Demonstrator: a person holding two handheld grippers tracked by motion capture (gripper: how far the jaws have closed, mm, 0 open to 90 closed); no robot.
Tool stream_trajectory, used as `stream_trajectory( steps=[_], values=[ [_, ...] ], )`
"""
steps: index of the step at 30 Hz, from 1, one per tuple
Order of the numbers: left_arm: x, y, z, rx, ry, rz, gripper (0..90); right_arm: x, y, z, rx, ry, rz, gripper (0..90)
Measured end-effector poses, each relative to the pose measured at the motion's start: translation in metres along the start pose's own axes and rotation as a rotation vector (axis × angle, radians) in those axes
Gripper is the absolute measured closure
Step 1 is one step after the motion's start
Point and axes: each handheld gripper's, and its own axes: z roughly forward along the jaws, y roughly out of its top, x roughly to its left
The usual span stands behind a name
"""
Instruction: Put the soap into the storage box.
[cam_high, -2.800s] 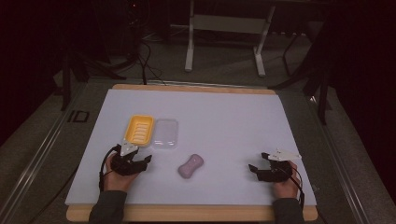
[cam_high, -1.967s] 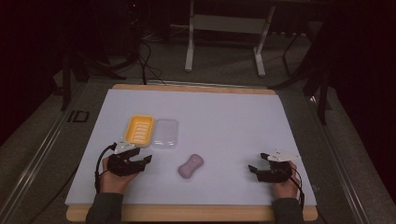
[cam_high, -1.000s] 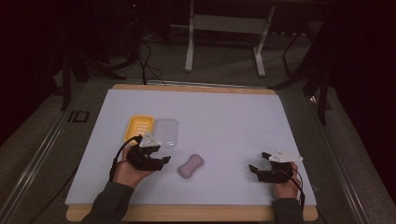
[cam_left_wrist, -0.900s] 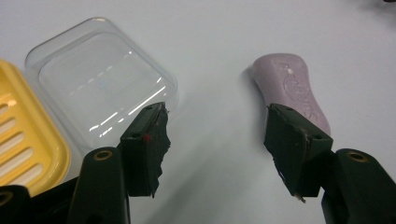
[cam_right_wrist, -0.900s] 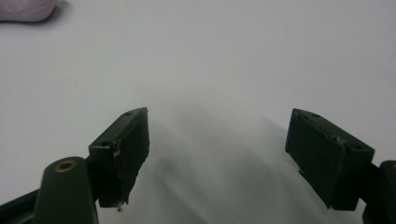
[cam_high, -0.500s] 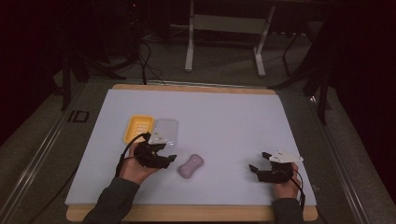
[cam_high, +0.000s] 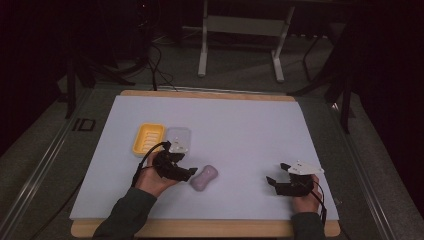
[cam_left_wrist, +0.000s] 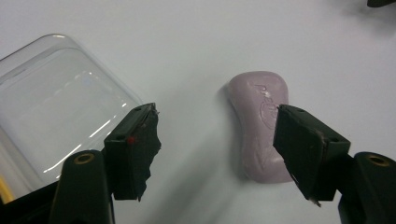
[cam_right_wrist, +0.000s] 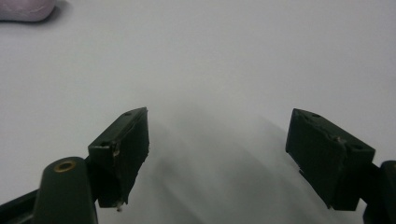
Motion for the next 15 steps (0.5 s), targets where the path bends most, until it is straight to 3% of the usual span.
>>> stream_trajectory(
  steps=[15],
  values=[
    [-0.012,0.008,0.012,0.024,-0.013,0.039,28.3,0.0,0.0,0.0,0.001,-0.004,-0.003,19.9]
  ],
)
